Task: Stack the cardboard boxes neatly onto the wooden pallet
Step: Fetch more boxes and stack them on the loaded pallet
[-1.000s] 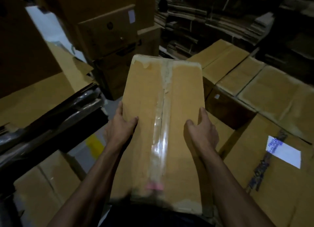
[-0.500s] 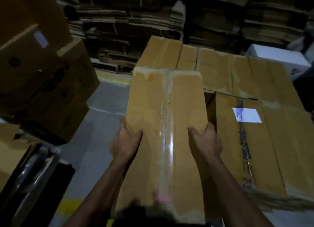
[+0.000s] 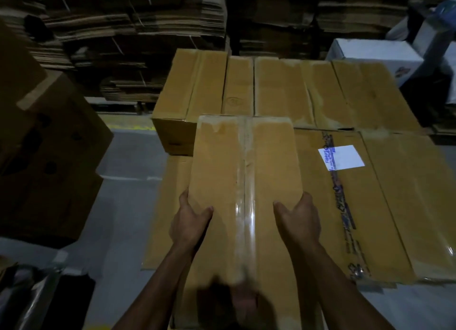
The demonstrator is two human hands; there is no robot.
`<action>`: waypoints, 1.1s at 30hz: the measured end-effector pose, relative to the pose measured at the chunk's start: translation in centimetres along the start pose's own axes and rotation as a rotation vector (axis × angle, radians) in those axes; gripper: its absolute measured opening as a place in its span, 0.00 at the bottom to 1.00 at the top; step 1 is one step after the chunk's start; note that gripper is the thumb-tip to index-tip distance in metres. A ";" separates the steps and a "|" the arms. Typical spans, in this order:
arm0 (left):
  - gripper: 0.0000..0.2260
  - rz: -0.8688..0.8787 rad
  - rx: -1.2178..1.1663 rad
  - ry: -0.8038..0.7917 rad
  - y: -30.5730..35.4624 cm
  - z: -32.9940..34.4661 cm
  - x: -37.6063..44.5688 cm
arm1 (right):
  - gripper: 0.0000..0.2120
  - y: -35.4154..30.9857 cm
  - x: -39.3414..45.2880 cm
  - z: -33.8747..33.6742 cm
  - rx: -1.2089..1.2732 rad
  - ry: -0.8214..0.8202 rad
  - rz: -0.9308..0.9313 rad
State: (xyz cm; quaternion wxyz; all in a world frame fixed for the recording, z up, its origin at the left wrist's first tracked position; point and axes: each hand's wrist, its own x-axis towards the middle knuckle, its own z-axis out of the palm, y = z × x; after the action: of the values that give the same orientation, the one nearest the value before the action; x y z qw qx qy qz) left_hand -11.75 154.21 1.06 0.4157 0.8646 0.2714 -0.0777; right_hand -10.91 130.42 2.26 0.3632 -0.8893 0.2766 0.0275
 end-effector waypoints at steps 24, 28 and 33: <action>0.29 -0.104 -0.009 -0.040 0.5 11.7 9.0 | 0.46 7.3 12.3 5.1 -0.031 -0.153 -0.016; 0.29 -0.108 0.002 -0.037 0.4 12.3 9.6 | 0.46 7.6 13.1 5.7 -0.064 -0.162 -0.017; 0.30 -0.136 0.019 -0.034 0.1 13.0 10.8 | 0.49 7.8 14.1 6.6 -0.104 -0.164 -0.021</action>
State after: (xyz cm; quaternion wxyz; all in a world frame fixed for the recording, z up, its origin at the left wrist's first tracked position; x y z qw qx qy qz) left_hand -1.39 148.61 -11.09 0.4059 0.8465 0.3217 -0.1231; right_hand -1.94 123.57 -11.02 0.3384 -0.9045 0.2348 0.1105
